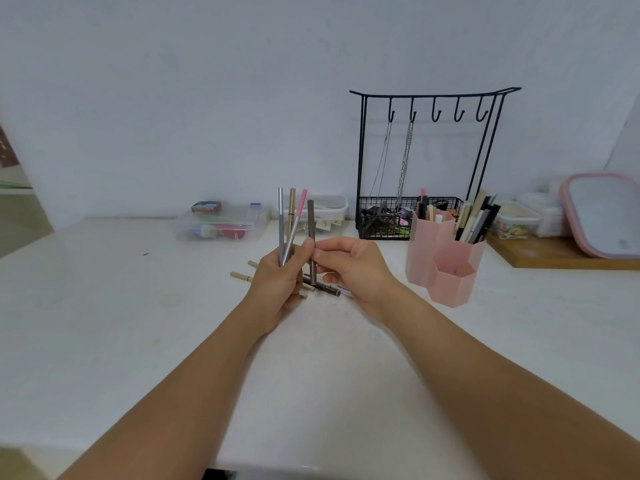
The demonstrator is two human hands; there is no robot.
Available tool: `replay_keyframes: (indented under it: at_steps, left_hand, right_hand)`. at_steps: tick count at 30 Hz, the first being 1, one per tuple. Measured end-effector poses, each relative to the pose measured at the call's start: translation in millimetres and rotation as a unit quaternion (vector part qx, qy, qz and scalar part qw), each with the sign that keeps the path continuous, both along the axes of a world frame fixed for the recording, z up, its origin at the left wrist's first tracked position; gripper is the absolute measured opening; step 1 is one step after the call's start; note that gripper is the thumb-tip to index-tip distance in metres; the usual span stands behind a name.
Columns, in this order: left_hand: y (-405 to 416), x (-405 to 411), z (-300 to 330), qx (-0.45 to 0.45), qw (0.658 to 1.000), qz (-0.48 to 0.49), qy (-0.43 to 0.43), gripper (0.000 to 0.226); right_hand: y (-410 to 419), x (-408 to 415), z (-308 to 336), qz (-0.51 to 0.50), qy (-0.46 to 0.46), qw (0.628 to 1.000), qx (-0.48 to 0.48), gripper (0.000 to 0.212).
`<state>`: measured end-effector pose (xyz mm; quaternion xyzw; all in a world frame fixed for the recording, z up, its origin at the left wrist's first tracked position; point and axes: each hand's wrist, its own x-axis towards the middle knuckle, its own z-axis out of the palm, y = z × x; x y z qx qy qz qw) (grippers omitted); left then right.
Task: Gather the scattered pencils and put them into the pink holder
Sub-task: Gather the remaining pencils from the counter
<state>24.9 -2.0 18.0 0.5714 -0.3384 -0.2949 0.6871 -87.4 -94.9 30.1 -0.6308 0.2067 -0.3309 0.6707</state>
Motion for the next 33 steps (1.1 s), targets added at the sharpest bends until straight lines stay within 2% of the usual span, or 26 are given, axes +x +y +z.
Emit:
replay_keyframes:
  at_steps: [2,6,14,16,18,20,22,26,33]
  left_hand:
    - [0,-2,0,-0.012,1.0,-0.015,-0.006,0.034]
    - [-1,-5,0,-0.003,0.999,-0.026,-0.032,0.017]
    - [-4,-2,-1,0.043,0.998,0.033,-0.038,0.026]
    - [-4,0,-2,0.035,0.997,0.053,-0.052,0.031]
    - [-5,1,-3,0.018,0.996,0.064,-0.052,0.037]
    - [-5,3,-3,0.005,0.996,0.074,-0.047,0.044]
    - [-4,4,-3,-0.005,0.996,0.084,-0.039,0.045]
    - [-5,7,-5,-0.011,0.996,0.088,-0.015,0.033]
    - [-7,13,-4,0.008,0.993,0.099,0.066,0.038]
  right_hand:
    - [3,1,-2,-0.01,-0.014,1.0,0.004,0.009]
    - [10,5,-6,-0.02,-0.024,1.0,0.001,0.011]
    - [17,7,-9,-0.022,-0.013,1.0,-0.017,0.028]
    - [14,7,-6,-0.027,-0.004,0.999,-0.019,0.025]
    - [6,5,-3,-0.077,0.036,0.993,-0.08,0.015]
    - [-8,0,1,-0.15,0.115,0.959,-0.21,0.008]
    - [-20,-10,5,-0.156,0.199,0.922,-0.293,0.009]
    - [-35,-24,6,-0.1,0.322,0.878,-0.339,0.011]
    - [-42,-35,21,0.003,0.451,0.818,-0.357,0.008]
